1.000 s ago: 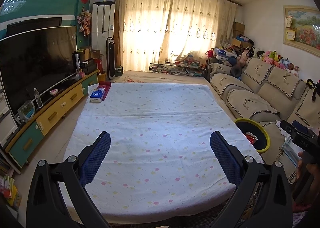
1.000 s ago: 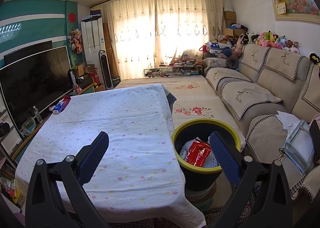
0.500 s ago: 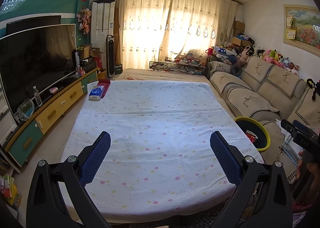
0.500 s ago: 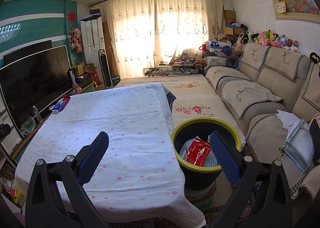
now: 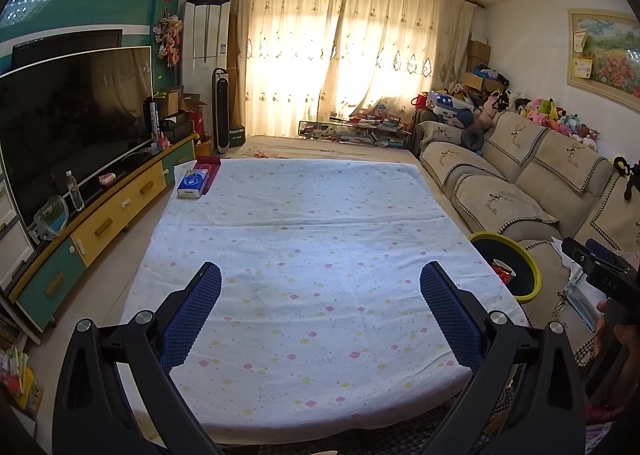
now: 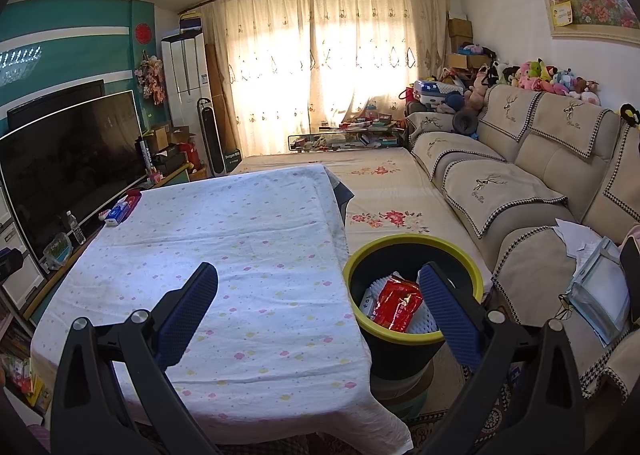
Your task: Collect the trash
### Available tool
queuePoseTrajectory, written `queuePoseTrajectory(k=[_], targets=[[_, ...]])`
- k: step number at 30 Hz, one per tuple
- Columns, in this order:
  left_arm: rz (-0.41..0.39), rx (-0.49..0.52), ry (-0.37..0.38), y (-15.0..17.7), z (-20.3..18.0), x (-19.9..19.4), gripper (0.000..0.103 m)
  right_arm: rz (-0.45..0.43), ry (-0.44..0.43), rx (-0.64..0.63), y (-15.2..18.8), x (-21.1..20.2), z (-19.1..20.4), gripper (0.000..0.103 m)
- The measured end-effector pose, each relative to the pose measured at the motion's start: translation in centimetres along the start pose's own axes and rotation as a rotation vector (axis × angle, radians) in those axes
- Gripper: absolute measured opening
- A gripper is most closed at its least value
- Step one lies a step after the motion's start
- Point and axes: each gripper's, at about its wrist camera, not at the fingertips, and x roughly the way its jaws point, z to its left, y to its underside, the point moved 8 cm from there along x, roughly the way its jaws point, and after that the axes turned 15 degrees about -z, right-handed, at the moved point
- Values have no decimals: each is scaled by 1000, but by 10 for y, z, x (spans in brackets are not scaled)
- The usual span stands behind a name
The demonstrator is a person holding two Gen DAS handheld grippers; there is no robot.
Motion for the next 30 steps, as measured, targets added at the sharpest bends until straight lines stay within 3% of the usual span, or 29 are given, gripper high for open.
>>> queuePoseTrajectory(k=[30], targets=[[-4, -22, 12, 4, 1, 1, 98, 16, -3, 4, 5, 4, 3, 96]])
